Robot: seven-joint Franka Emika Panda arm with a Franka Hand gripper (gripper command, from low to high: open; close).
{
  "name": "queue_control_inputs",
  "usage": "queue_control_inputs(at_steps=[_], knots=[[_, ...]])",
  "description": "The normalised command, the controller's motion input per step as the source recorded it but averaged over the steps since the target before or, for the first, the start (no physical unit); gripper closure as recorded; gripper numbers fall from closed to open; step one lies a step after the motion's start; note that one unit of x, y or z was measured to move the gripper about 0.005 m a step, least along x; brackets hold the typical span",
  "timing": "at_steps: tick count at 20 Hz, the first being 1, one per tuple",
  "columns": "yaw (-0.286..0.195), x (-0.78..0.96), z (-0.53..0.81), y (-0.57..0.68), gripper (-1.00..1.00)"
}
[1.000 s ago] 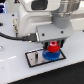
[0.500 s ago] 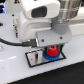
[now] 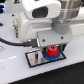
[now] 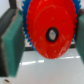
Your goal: Insert the blue gear onto the right peg, followed by the red gear
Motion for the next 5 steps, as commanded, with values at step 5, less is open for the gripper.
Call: queue_control_inputs(at_steps=[5], knots=[[0.000, 0.01, 0.30, 0.02, -1.00]])
